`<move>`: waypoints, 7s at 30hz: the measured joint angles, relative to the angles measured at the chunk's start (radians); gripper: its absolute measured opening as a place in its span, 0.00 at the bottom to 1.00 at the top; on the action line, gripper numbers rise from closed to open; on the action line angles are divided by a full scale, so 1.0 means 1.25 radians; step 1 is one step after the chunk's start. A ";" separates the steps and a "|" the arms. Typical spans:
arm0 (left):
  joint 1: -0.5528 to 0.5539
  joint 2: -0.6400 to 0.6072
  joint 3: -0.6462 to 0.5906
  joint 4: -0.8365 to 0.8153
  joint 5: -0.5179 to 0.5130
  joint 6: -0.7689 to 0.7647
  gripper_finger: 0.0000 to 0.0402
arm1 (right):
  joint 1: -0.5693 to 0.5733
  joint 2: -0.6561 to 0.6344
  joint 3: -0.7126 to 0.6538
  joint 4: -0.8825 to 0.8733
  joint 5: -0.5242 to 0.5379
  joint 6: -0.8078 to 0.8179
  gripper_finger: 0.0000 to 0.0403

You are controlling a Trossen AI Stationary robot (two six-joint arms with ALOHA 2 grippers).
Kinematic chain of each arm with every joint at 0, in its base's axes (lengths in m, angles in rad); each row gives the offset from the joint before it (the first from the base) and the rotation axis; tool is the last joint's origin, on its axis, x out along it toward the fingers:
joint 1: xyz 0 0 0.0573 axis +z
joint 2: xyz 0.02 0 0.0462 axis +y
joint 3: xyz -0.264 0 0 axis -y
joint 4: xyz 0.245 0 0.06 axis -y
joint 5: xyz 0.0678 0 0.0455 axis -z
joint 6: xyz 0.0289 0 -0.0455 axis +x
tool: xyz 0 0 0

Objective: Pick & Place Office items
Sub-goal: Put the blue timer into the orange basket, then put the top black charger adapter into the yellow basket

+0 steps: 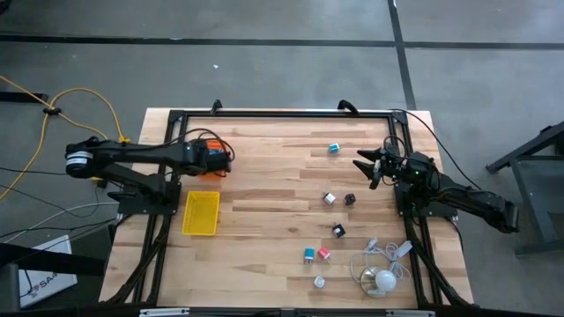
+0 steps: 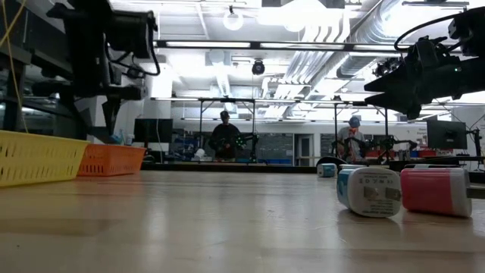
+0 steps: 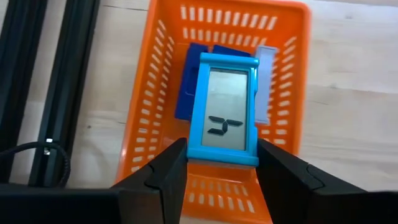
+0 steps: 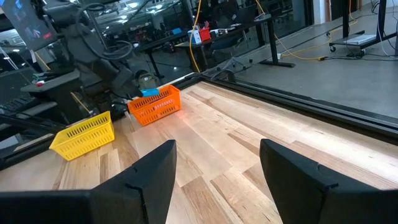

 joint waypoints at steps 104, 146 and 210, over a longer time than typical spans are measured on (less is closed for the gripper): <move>0.030 -0.001 0.000 0.258 -0.104 0.421 0.47 | 0.000 0.000 0.000 0.000 0.000 0.000 0.54; -0.009 -0.040 0.000 0.641 0.173 1.141 0.47 | 0.000 0.000 0.000 0.000 0.000 0.000 0.54; 0.130 -0.041 0.000 0.644 0.507 1.179 0.47 | 0.000 0.000 0.000 0.004 0.001 0.000 0.54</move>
